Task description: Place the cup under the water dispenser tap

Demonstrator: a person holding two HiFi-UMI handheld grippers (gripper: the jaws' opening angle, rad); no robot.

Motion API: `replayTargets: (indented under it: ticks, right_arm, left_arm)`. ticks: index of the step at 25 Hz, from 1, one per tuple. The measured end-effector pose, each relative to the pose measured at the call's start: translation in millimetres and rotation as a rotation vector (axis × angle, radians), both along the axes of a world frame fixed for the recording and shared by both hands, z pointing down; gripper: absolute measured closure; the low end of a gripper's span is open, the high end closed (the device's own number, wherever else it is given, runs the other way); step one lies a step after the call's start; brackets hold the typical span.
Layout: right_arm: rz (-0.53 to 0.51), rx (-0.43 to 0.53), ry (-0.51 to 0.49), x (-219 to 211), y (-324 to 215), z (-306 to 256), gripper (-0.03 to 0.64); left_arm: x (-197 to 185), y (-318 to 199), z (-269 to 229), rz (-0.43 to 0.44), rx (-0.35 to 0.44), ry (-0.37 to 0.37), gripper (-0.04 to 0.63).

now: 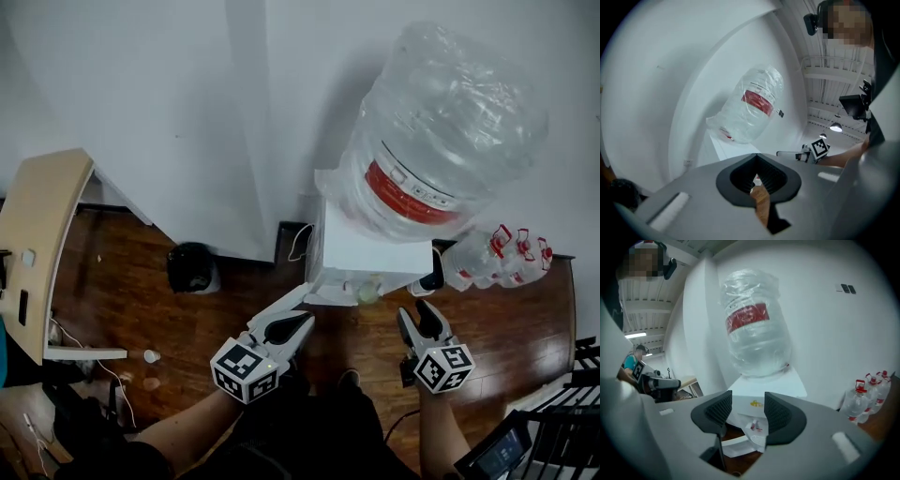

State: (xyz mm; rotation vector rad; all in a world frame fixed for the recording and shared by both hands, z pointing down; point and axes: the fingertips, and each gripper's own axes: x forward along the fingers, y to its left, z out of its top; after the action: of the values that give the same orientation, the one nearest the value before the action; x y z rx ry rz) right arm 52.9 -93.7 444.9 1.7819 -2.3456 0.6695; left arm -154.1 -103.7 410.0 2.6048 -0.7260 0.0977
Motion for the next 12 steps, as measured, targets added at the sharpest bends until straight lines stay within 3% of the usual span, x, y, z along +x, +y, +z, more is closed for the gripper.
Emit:
replayTargets:
  ticks: [2,5,9,12]
  right_arm:
    - [-0.057,-0.027,-0.010,-10,11,-18,0.432]
    - [-0.131,-0.036,-0.014,-17,27,-49,0.519]
    - [-0.154,0.026,-0.057,-6,35,-89,0.614]
    - [-0.174,0.036,-0.027,6,44,-110,0.615]
  left_arm:
    - [-2,-6,-8,-0.031,0.038,-0.036,0.535]
    - [-7,-17,-13,-0.099,0.031,-0.048,0.508]
    - [10,-18,-38,-0.071,0.089,-0.041,0.488]
    - [19,-18,-65,-0.127,0.119,0.004,0.485]
